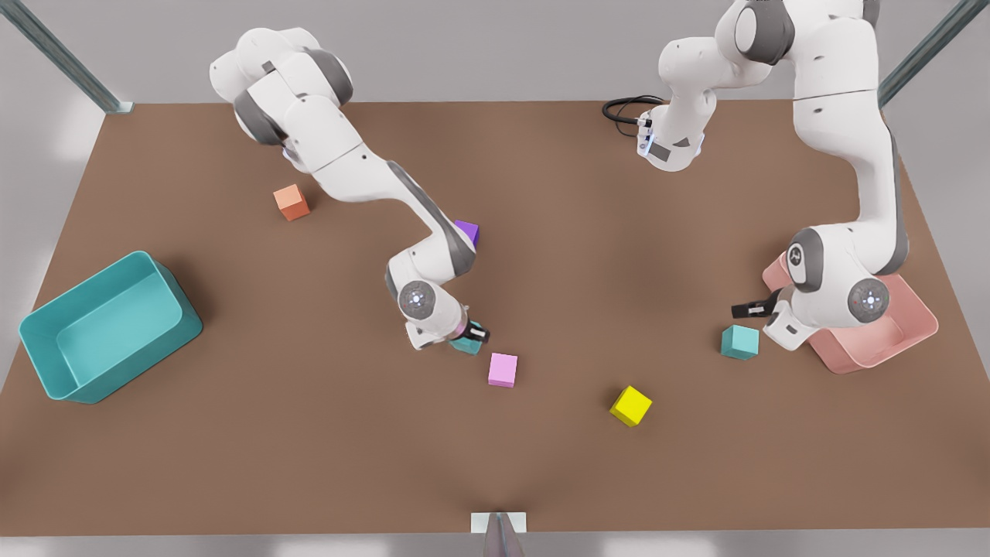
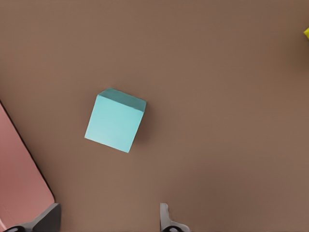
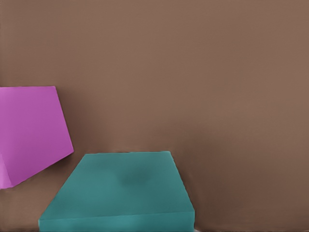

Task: Stack the two blue cubes on top of each other

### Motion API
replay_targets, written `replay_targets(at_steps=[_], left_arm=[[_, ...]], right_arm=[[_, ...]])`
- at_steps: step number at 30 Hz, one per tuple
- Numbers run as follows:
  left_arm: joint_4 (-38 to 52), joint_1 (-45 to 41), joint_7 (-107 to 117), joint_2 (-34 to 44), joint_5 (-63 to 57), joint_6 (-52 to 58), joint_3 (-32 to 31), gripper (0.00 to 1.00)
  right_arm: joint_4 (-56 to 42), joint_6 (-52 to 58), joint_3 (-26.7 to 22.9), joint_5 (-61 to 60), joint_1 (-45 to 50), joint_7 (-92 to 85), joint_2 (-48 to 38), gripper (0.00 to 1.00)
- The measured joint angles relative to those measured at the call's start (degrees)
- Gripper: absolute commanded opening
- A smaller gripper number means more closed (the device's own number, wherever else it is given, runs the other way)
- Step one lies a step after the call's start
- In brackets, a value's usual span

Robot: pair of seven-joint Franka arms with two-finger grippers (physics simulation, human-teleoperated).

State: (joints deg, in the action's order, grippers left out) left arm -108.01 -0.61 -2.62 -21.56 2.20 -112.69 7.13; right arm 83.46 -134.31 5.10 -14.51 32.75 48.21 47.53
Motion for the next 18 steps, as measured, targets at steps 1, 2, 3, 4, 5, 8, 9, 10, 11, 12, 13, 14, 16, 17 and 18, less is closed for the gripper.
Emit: replay_targets(at_steps=[1,2,3,4,5,8,9,10,11,12,13,14,16,17,18], left_arm=[[-0.8,0.2,-2.2,-1.0,0.0,-2.0,0.0,1.00],[-1.3,0.4,-4.5,-1.8,0.0,-3.7,0.1,1.00],[-1.7,0.5,-6.7,-2.5,-0.1,-5.2,0.1,1.00],[-1.9,0.5,-8.8,-3.2,0.0,-6.8,0.1,1.00],[-2.0,0.5,-10.9,-4.3,0.0,-8.5,0.1,1.00],[-2.0,0.8,-16.4,-6.5,0.1,-12.7,0.1,1.00],[-2.0,0.8,-18.0,-7.0,0.1,-13.7,0.1,1.00],[-2.0,0.9,-19.5,-7.5,0.1,-14.6,0.1,1.00],[-2.0,0.9,-21.0,-7.7,0.1,-15.5,0.1,1.00],[-1.9,0.9,-22.4,-8.1,0.1,-16.4,0.1,1.00],[-1.8,0.9,-23.7,-8.5,0.2,-17.2,0.1,1.00],[-1.8,0.9,-24.9,-8.6,0.2,-18.0,0.1,1.00],[-1.7,0.9,-27.1,-9.0,0.3,-19.2,0.1,1.00],[-1.7,0.9,-28.2,-9.2,0.4,-19.7,0.1,1.00],[-1.7,0.9,-29.2,-9.6,0.4,-20.2,0.1,1.00]], right_arm=[[0.0,-0.5,0.0,0.0,0.7,1.7,0.0,0.64],[0.1,-0.9,0.0,-0.1,1.6,3.4,0.1,0.64],[0.1,-1.2,0.0,-0.1,2.3,5.0,0.1,0.64],[0.2,-1.6,0.0,-0.1,2.9,6.5,0.1,0.64],[0.2,-1.9,0.0,-0.2,3.3,8.0,0.1,0.64],[0.2,-2.4,0.0,0.0,3.9,12.2,0.5,1.00],[0.1,-2.5,0.0,0.2,4.0,13.5,0.7,1.00],[0.1,-2.6,0.0,0.2,4.0,14.7,0.7,1.00],[0.0,-2.7,0.0,0.3,4.1,15.9,0.8,1.00],[-0.1,-2.8,-0.1,0.3,4.1,17.0,0.8,1.00],[-0.1,-2.9,-0.1,0.4,4.0,18.0,0.7,1.00],[-0.2,-2.9,-0.1,0.3,4.0,19.0,0.6,1.00],[-1.0,-3.0,-0.2,0.2,3.9,20.8,0.4,1.00],[-1.5,-3.0,-0.2,0.1,3.7,21.6,0.1,1.00],[-2.0,-3.1,-0.3,0.0,3.4,22.4,-0.5,1.00]])
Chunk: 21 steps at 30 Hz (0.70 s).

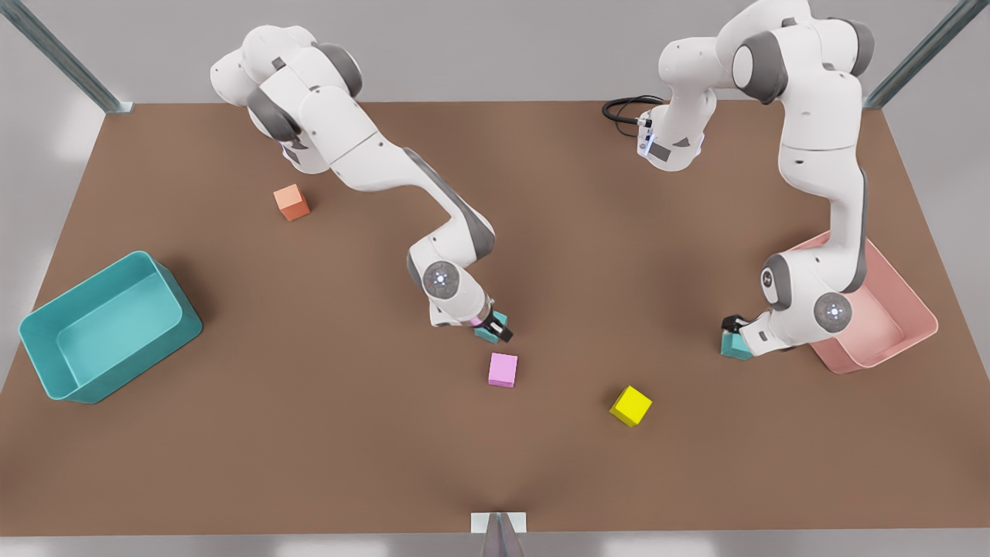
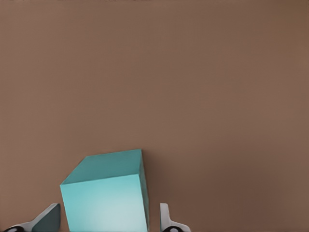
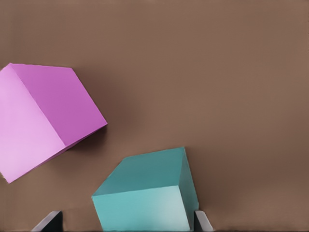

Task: Stack the two blue cubes on top of each other

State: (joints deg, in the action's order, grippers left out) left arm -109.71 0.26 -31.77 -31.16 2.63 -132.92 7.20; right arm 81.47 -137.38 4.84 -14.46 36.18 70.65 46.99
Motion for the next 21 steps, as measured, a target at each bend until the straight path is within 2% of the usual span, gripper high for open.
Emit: replay_targets(at_steps=[6,7,8,11,14,17,19,21], left_arm=[[0.0,0.0,-4.8,-2.2,1.0,-2.7,0.0,0.99],[0.0,0.1,-5.5,-2.4,1.5,-3.1,0.0,0.75],[0.0,0.1,-6.1,-2.6,2.2,-3.4,0.0,0.68],[0.0,0.1,-7.4,-3.5,3.0,-4.8,0.0,0.62],[0.0,0.0,-8.3,-3.1,3.3,-5.7,0.0,0.62],[0.1,-0.4,-8.5,-1.1,3.5,-5.6,-0.1,0.62],[2.0,-1.2,-7.9,0.5,3.5,-3.8,-0.3,0.62],[7.7,-4.3,-5.4,1.7,3.3,1.1,-2.1,0.62]], right_arm=[[-0.6,5.4,-0.1,0.3,-8.5,2.9,-11.3,1.00],[-1.1,8.2,-0.3,1.3,-11.4,2.4,-13.1,1.00],[-2.0,11.3,-0.4,3.2,-15.0,1.2,-14.0,1.00],[-3.4,18.6,-2.3,10.7,-24.8,-5.9,-15.3,1.00],[-2.9,27.8,-3.5,17.3,-27.1,-14.3,-24.9,1.00],[2.8,35.2,-1.7,20.0,-26.9,-21.6,-37.6,1.00],[4.1,38.3,-1.6,21.1,-25.7,-26.0,-37.9,1.00],[3.8,40.5,-1.7,21.8,-25.5,-29.9,-37.4,1.00]])
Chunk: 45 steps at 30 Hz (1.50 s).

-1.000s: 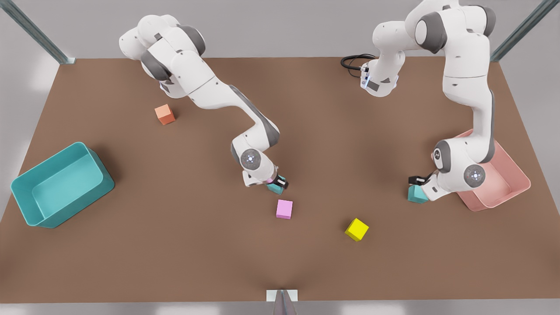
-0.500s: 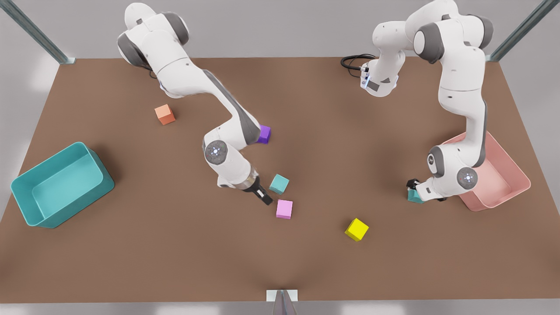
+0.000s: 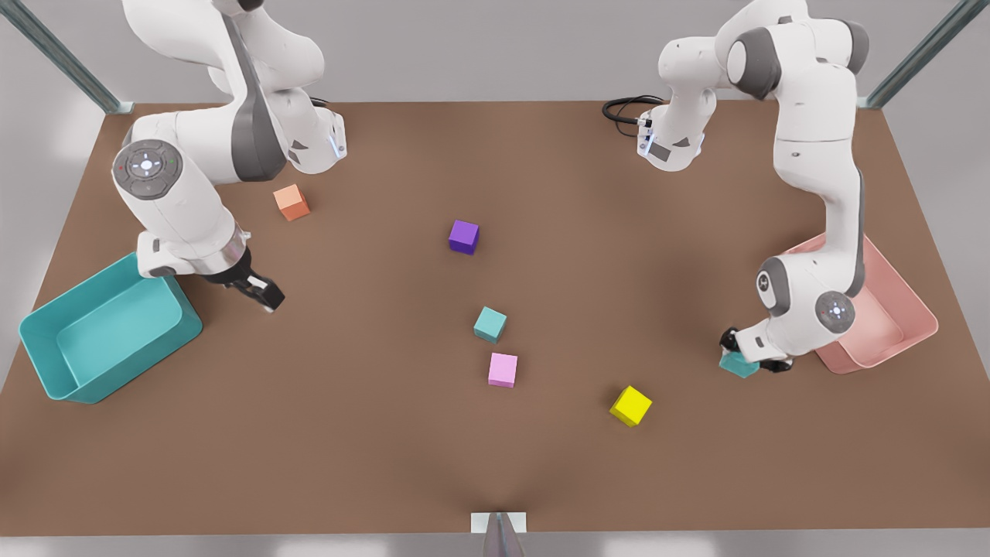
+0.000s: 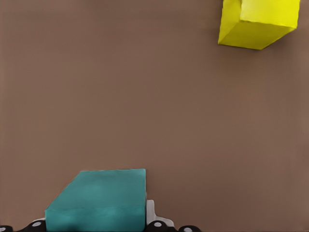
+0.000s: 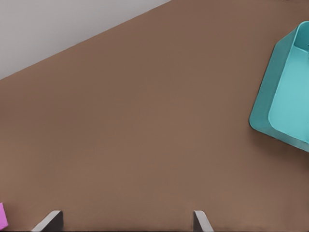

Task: Stack the two blue cubes on top of each other

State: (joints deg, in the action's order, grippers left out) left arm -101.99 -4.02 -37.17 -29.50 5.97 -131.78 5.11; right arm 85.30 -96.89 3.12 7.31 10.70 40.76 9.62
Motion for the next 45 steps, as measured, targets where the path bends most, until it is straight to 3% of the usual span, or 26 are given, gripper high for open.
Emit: replay_targets(at_steps=[4,7,10,15,22,35,36,37,45], left_arm=[[5.1,-19.3,11.5,2.1,0.0,8.8,-3.6,0.62],[8.0,-24.9,23.3,0.8,0.6,12.5,-12.1,0.62],[4.5,-28.5,33.9,-0.1,2.1,10.3,-14.4,0.62],[13.2,-29.7,48.2,-8.2,1.2,6.2,-14.6,0.62],[19.3,-31.8,62.7,-13.2,0.2,4.1,-14.4,0.63],[22.3,-32.0,78.3,-15.7,-0.4,3.2,-13.3,0.64],[22.3,-32.0,79.0,-15.7,-0.4,3.2,-13.3,0.73],[22.3,-31.9,79.7,-15.7,-0.2,3.1,-13.3,1.00],[22.7,-31.7,83.7,-15.6,0.1,3.1,-13.4,1.00]], right_arm=[[1.0,2.9,-0.2,0.1,-1.3,-6.7,0.1,1.00],[1.4,4.2,-0.3,0.1,-2.6,-10.9,0.1,1.00],[1.5,4.9,-0.3,0.1,-2.5,-14.4,0.2,1.00],[1.7,5.6,-0.3,0.0,-3.2,-19.1,0.3,1.00],[1.8,5.9,-0.4,0.0,-3.2,-23.9,0.3,1.00],[1.8,5.9,-0.3,0.0,-3.2,-29.0,0.6,1.00],[1.8,5.9,-0.3,0.0,-3.2,-29.2,0.7,1.00],[1.8,5.9,-0.3,0.0,-3.2,-29.5,0.8,1.00],[1.7,5.8,-0.3,-0.1,-3.3,-31.0,0.8,1.00]])
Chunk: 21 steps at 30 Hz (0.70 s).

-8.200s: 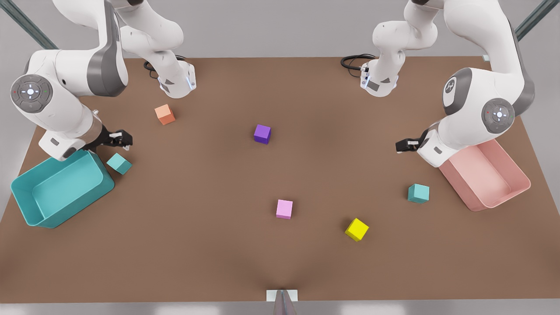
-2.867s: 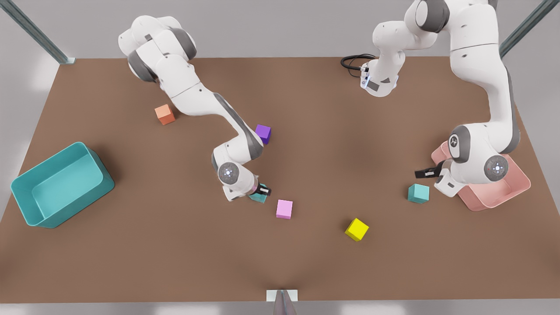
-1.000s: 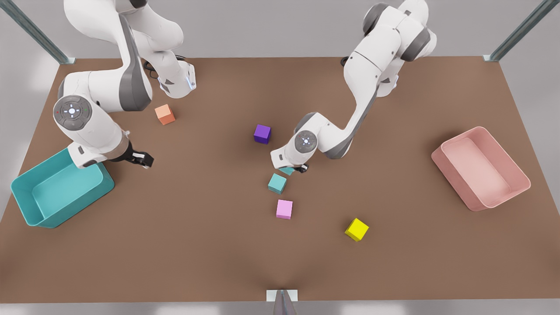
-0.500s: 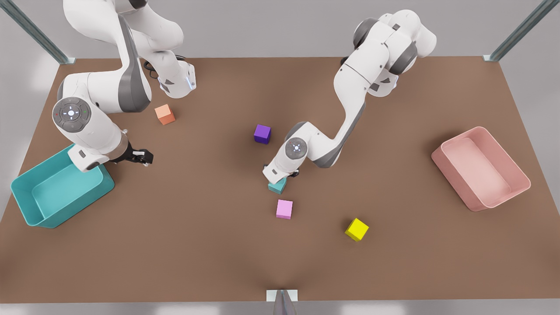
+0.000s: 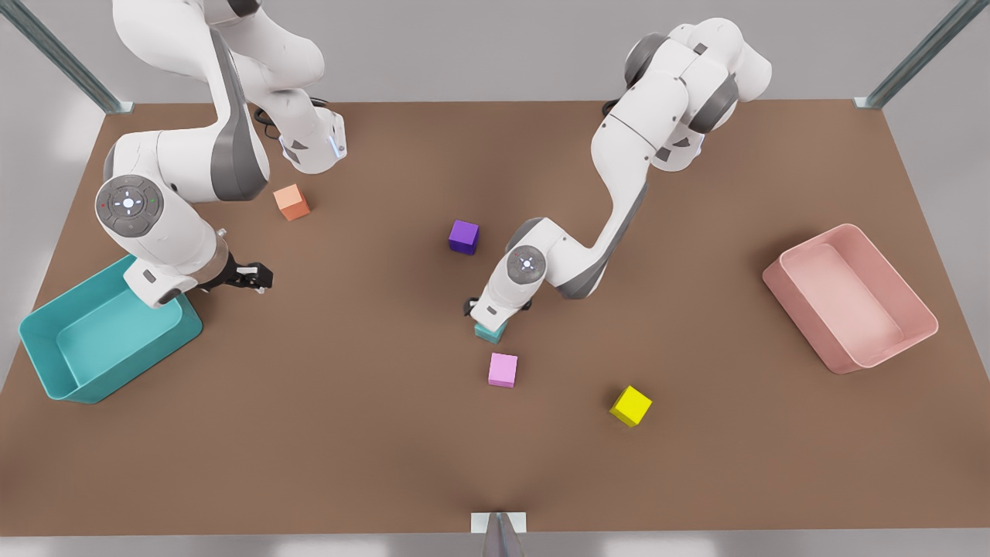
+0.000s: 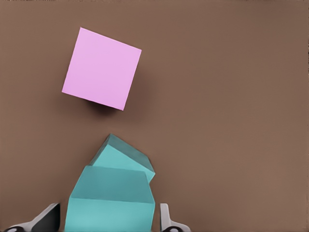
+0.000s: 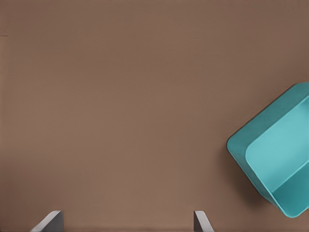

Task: Stack the two blue cubes on top of each other

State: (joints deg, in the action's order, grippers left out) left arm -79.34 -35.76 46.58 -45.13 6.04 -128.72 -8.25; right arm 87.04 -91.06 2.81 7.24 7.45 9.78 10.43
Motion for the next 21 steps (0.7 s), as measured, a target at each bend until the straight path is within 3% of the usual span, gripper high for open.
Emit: replay_targets(at_steps=[14,19,21], left_arm=[[3.0,5.7,4.3,3.4,0.0,1.9,-0.2,1.00],[6.3,26.5,-0.7,16.2,-3.6,21.4,-0.2,1.00],[8.8,29.8,-4.9,20.6,-7.0,31.6,0.1,1.00]], right_arm=[[0.0,0.0,0.0,0.0,-0.1,-1.6,-0.2,1.00],[-0.2,-0.1,-0.2,0.0,-0.7,-2.5,-0.5,1.00],[-0.2,0.0,-0.2,0.1,-0.7,-2.8,-0.5,1.00]])
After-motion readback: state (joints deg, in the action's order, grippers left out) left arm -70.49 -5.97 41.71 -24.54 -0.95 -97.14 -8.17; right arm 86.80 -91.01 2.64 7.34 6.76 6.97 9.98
